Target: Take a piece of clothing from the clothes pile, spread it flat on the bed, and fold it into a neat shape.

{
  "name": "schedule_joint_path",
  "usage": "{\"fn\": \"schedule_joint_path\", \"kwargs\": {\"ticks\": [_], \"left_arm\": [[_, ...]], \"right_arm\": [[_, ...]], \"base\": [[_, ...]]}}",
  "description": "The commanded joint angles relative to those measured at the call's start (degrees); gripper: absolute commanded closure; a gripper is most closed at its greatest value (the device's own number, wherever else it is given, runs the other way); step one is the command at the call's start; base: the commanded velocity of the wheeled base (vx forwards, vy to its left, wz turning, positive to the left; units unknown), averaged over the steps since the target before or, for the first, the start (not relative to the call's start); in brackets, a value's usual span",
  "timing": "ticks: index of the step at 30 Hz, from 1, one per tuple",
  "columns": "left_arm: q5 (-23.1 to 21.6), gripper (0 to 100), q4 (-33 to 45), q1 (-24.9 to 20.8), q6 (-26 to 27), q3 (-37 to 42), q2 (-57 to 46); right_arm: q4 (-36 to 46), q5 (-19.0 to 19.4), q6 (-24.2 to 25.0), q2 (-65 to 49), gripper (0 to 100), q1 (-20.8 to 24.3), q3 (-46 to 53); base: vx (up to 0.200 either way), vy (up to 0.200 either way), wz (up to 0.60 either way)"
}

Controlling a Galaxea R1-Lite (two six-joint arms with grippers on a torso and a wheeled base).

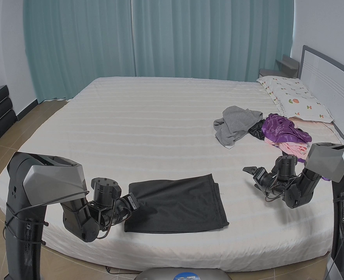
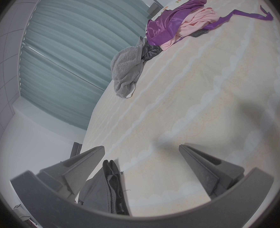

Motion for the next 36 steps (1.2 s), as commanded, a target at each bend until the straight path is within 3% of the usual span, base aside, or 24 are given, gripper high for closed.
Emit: {"fn": "schedule_joint_path", "kwargs": {"ticks": [1,36], "left_arm": [[0.01,100,-0.09,0.33,-0.02,0.06,0.18],[0.01,100,-0.09,2.08,-0.28,-0.38,-0.26]], "right_arm": [[-0.03,0.01,0.02,0.01,0,0.04,-0.01],[-0.03,0.01,-0.42,0.1,0,0.13,-0.01]], "base": [[0.0,0.0,0.0],[0.0,0.194,0.0]]}}
